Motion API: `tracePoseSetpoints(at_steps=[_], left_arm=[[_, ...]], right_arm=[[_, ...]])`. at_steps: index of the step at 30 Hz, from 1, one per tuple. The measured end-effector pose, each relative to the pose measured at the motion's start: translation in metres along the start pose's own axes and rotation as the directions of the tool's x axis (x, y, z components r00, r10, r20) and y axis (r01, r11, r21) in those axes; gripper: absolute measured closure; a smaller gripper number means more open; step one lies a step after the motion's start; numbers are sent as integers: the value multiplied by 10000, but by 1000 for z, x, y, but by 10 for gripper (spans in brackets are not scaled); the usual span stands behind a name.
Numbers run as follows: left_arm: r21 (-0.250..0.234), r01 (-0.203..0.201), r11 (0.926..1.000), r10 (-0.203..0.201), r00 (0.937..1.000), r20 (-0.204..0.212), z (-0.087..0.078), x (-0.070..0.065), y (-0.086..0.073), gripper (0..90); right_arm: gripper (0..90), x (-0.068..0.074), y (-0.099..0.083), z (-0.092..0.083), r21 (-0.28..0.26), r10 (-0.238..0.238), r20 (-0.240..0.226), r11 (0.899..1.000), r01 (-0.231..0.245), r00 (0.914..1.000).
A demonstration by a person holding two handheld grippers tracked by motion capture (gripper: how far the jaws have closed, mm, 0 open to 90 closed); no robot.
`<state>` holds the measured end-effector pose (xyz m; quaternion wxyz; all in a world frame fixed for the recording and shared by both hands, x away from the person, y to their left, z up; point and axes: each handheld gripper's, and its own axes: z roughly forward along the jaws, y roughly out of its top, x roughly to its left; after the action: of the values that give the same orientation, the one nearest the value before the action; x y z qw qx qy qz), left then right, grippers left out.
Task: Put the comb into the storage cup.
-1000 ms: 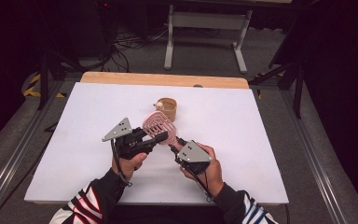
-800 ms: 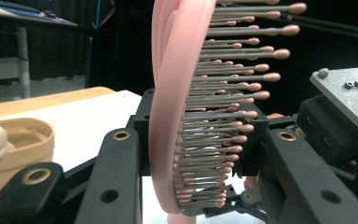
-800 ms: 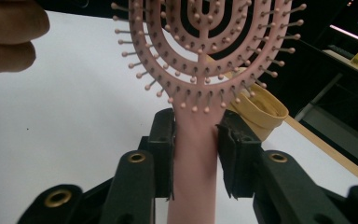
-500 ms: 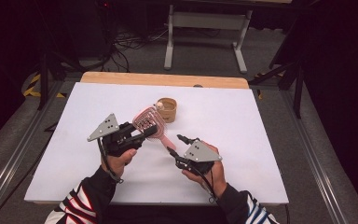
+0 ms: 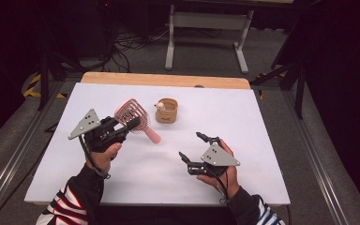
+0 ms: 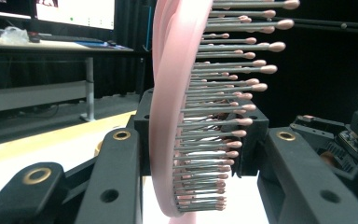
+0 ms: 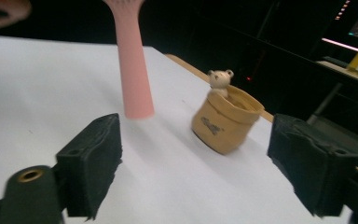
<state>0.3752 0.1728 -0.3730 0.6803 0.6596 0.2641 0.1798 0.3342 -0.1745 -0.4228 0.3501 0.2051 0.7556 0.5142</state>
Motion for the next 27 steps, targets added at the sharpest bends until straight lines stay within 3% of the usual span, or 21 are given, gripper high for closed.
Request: tracePoseSetpoints(at_steps=[10,18,24,27], left_arm=[[-110,-505,9987,503,9985,-215,1,1,16,630],[-150,-767,9969,761,9964,-385,6,6,35,630],[-188,-1136,9933,1128,9928,-408,18,8,55,630],[-265,-1584,9870,1568,9861,-550,25,5,66,630]], right_arm=[[67,-12,-19,-15,267,522,196,9983,-527,9984],[62,-19,-24,-27,74,744,549,9972,-749,9957],[62,-24,-30,-30,244,780,827,9965,-802,9935],[57,-26,-29,-30,220,831,811,9961,-851,9932]])
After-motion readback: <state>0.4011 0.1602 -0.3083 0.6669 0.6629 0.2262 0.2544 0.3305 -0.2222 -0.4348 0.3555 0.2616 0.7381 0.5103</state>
